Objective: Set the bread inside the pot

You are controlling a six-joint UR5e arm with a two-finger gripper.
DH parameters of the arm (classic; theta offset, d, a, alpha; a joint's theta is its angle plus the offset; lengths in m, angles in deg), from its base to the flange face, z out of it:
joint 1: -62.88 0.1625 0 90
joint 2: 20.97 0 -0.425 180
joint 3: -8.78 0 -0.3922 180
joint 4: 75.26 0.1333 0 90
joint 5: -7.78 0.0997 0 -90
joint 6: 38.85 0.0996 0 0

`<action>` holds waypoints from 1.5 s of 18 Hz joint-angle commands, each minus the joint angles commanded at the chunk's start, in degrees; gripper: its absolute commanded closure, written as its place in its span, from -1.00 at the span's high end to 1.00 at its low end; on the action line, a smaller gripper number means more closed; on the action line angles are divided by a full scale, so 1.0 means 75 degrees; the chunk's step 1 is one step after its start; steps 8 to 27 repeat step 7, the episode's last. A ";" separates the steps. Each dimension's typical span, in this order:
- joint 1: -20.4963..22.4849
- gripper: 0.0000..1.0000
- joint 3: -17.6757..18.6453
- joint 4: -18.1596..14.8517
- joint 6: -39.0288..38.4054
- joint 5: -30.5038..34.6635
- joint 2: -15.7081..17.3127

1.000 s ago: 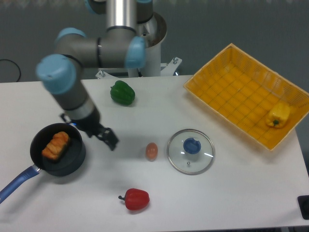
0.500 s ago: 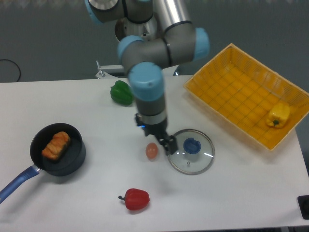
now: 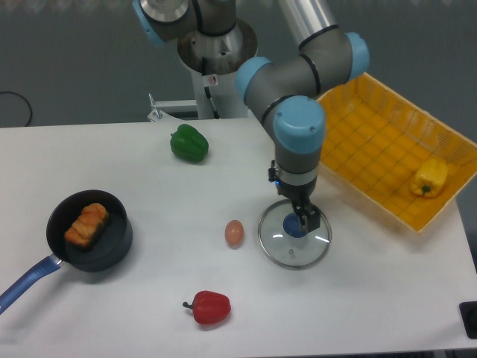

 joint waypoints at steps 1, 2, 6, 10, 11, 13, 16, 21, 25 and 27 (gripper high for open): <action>0.0059 1.00 0.0000 0.0000 0.0000 -0.0012 -0.0012; 0.0082 1.00 0.0000 0.0000 0.0000 -0.0012 -0.0012; 0.0083 1.00 -0.0012 0.0012 0.0000 -0.0012 -0.0012; 0.0083 1.00 -0.0012 0.0012 0.0000 -0.0012 -0.0012; 0.0083 1.00 -0.0012 0.0012 0.0000 -0.0012 -0.0012; 0.0083 1.00 -0.0012 0.0012 0.0000 -0.0012 -0.0012; 0.0083 1.00 -0.0012 0.0012 0.0000 -0.0012 -0.0012; 0.0083 1.00 -0.0012 0.0012 0.0000 -0.0012 -0.0012; 0.0083 1.00 -0.0012 0.0012 0.0000 -0.0012 -0.0012; 0.0083 1.00 -0.0012 0.0012 0.0000 -0.0012 -0.0012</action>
